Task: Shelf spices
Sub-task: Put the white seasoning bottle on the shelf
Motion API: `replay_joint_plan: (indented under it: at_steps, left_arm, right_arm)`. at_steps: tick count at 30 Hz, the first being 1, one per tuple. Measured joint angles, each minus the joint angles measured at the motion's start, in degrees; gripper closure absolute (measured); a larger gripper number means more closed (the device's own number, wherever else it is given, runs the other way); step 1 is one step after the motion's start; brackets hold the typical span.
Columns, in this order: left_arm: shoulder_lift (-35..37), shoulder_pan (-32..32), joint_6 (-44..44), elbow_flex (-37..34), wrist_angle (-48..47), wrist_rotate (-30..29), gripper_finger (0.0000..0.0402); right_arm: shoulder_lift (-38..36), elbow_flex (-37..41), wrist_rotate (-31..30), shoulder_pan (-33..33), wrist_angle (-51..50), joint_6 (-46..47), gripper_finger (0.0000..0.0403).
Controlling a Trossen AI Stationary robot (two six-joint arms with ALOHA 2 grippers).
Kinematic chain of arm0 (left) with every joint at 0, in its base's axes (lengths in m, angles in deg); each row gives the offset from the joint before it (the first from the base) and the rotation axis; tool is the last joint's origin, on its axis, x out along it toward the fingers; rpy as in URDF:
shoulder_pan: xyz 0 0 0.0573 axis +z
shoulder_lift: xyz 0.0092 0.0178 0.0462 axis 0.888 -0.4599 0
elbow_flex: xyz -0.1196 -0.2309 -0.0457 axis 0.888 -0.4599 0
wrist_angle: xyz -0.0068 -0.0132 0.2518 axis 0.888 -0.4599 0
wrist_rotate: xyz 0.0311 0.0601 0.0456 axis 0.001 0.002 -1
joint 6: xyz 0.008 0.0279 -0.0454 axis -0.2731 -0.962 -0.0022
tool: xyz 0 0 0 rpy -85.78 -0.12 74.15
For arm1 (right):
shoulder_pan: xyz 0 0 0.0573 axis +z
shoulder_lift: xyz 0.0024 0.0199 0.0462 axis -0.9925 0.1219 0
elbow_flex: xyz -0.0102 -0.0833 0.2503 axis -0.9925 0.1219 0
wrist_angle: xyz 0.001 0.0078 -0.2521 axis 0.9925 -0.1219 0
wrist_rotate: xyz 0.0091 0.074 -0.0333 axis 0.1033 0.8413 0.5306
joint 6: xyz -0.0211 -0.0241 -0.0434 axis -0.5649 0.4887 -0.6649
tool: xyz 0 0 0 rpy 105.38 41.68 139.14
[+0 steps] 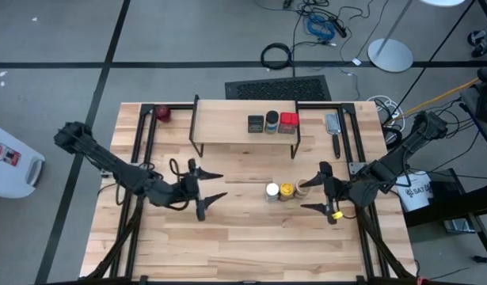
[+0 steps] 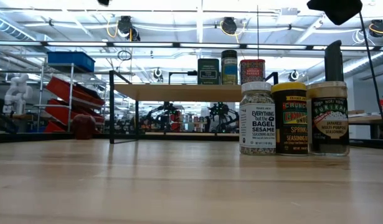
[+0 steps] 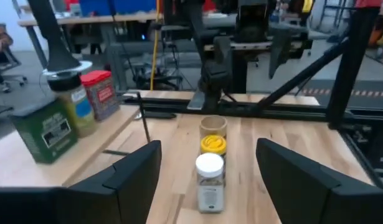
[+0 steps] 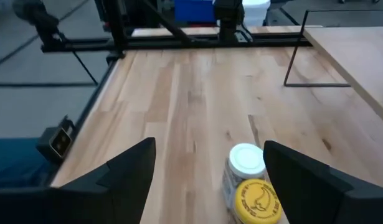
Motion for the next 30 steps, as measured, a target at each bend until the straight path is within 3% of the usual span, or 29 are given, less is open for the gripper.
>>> replay_joint_plan:
  at_steps: [4, 7, 12, 19, 27, 30]
  left_arm:
    - [-1.84, 1.67, -1.07, -6.27, 11.69, 0.25, 0.0130]
    - [-4.28, 3.19, 0.28, -6.52, 13.84, 1.02, 0.0130]
    - [-9.85, 6.89, 1.15, -4.24, 15.56, 8.42, 0.0130]
    - [-17.17, 10.51, -1.73, -1.77, 19.06, 10.37, 0.0130]
    - [-24.13, 13.55, -1.66, 4.18, 18.88, 20.76, 0.0129]
    - [-26.97, 13.80, -1.59, 5.86, 18.75, 22.19, 0.0129]
  right_arm:
    - [0.00, 0.00, 0.22, 0.00, 1.81, 1.47, 0.0117]
    - [0.00, 0.00, 0.29, -0.02, 1.84, 2.79, 0.0117]
    - [0.02, 0.00, 0.19, 0.00, 1.89, 3.23, 0.0117]
    - [0.02, 0.00, 0.18, 0.00, 1.88, 2.91, 0.0117]
    - [0.02, 0.00, 0.35, -0.01, 1.64, 2.40, 0.0117]
    - [0.02, 0.00, 0.45, 0.00, 1.50, 2.45, 0.0117]
